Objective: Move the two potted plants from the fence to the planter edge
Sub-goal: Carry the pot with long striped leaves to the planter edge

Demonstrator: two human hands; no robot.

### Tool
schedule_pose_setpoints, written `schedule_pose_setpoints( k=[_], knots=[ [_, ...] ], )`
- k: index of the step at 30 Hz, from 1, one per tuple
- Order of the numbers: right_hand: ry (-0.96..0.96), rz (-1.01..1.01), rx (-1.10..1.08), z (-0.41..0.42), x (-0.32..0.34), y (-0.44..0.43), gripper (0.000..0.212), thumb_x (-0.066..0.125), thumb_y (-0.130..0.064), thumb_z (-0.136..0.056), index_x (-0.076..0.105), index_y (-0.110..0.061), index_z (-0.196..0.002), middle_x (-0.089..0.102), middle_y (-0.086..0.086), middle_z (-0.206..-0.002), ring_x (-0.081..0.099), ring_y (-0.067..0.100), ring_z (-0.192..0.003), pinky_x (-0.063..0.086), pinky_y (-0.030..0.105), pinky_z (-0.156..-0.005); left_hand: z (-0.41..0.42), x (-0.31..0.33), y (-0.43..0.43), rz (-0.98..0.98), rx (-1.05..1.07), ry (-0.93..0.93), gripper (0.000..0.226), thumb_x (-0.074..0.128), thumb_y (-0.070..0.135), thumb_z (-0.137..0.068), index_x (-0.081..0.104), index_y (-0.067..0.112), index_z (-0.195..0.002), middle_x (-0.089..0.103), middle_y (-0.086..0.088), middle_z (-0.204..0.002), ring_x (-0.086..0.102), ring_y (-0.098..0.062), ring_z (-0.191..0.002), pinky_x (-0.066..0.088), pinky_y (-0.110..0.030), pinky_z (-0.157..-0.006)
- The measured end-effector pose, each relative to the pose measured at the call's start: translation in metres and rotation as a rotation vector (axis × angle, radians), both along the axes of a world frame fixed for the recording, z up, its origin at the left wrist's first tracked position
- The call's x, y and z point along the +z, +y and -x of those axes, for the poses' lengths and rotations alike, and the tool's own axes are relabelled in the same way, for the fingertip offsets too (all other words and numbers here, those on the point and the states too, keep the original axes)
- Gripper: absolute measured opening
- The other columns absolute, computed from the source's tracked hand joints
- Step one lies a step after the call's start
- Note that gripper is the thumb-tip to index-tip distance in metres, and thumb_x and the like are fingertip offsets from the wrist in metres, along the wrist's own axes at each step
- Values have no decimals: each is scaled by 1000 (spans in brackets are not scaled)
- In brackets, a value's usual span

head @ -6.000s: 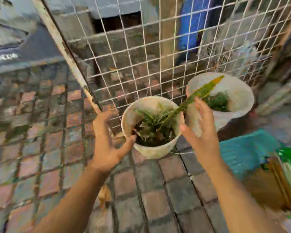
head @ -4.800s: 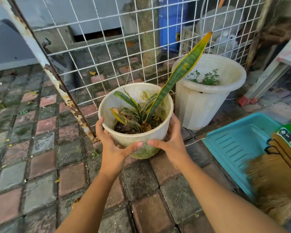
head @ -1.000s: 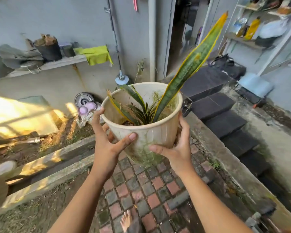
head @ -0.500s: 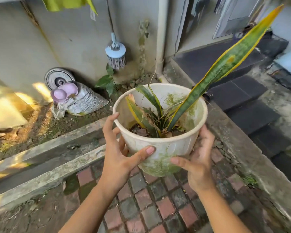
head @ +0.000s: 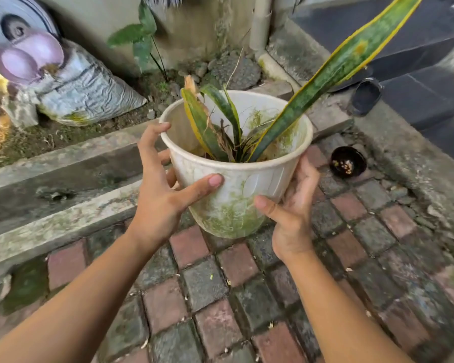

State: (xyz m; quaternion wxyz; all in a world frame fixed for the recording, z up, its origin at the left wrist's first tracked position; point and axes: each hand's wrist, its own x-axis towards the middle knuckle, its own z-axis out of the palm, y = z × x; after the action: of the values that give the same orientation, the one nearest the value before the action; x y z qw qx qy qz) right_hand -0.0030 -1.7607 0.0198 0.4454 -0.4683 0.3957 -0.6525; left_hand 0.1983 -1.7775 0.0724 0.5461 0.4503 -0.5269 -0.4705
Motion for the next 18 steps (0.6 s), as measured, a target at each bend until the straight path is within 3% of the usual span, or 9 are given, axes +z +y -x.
schedule_pose_setpoints(
  k=[3, 7, 13, 18],
  knots=[
    [-13, 12, -24, -1, -40, -11, 93, 77, -15, -69, 32, -22, -150, 48, -1, -155, 54, 8, -137, 48, 24, -105, 0, -39, -11, 22, -28, -19, 87, 89, 34, -66, 36, 51, -132, 56, -18, -141, 73, -28, -116, 63, -31, -84],
    [-41, -20, -17, 7, -79, -24, 92, 78, -18, -65, 34, -20, -147, 61, -21, -143, 58, 5, -132, 49, 23, -103, 2, -76, -23, 32, -37, -16, 83, 89, 35, -65, 38, 55, -128, 53, -17, -138, 75, -12, -108, 62, -24, -82],
    [-13, -8, -13, 26, -118, -43, 97, 76, -20, -60, 33, -12, -146, 64, -22, -139, 62, 5, -127, 52, 23, -99, 1, -113, -34, -9, -163, -14, 82, 89, 22, -65, 36, 37, -125, 55, -5, -127, 77, -4, -103, 64, -26, -79],
    [-22, -44, 12, 39, -131, -49, 80, 74, -23, -68, 36, -4, -136, 67, -20, -133, 63, 3, -120, 51, 19, -96, 9, -126, -40, -7, -127, -63, 70, 92, 32, -60, 44, 57, -105, 53, -5, -126, 79, -8, -101, 65, -27, -78]
  ],
)
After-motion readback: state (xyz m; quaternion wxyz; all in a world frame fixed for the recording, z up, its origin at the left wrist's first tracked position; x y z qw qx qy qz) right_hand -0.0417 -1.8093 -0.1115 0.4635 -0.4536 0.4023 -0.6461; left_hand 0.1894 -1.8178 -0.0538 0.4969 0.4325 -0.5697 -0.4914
